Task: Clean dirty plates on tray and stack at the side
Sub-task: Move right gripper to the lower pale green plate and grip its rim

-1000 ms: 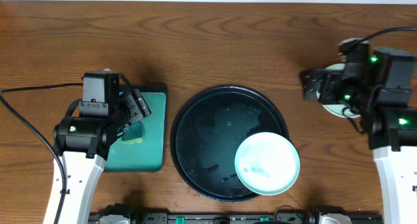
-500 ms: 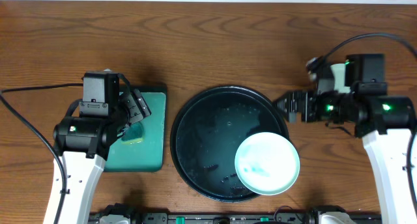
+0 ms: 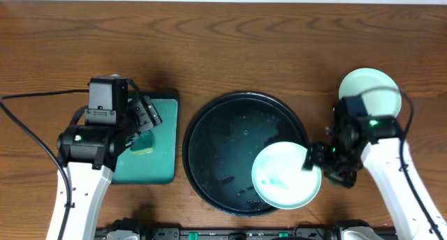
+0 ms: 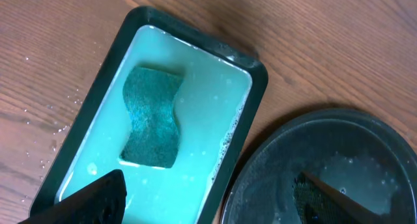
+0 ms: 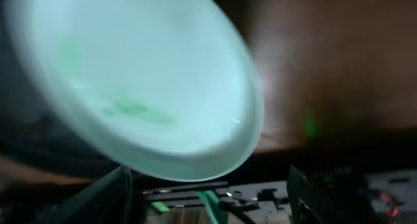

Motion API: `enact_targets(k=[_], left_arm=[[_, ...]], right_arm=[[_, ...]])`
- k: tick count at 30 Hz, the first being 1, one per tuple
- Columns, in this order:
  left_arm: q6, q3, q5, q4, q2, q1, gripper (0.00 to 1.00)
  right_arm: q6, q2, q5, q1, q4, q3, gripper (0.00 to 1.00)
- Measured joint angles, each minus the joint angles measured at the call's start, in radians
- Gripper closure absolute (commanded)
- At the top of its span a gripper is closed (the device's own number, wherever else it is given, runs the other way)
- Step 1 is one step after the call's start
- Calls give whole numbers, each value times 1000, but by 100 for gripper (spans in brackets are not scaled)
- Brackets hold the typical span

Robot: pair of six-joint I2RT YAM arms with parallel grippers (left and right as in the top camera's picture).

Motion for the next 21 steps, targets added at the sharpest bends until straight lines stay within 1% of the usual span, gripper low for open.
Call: enact_targets(k=[3, 6, 10, 12, 15, 16, 17, 20, 21], left_arm=[[0, 0, 0, -1, 0, 0, 18], [0, 0, 0, 0, 0, 0, 18], [0, 0, 0, 0, 0, 0, 18], [0, 0, 0, 0, 0, 0, 18], [0, 0, 0, 0, 0, 0, 18], [0, 0, 0, 0, 0, 0, 18], [0, 0, 0, 0, 0, 0, 18], [0, 0, 0, 0, 0, 0, 18], [0, 0, 0, 0, 0, 0, 18]], right_arm=[[55, 0, 13, 0, 75, -128, 30], [95, 0, 17, 0, 167, -198, 32], [135, 0, 21, 0, 285, -230, 36], [146, 0, 32, 0, 334, -230, 41], [152, 0, 61, 0, 379, -230, 59], [159, 0, 76, 0, 393, -230, 67], [163, 0, 85, 0, 401, -230, 76], [159, 0, 105, 0, 424, -230, 99], [161, 0, 106, 0, 425, -230, 99]])
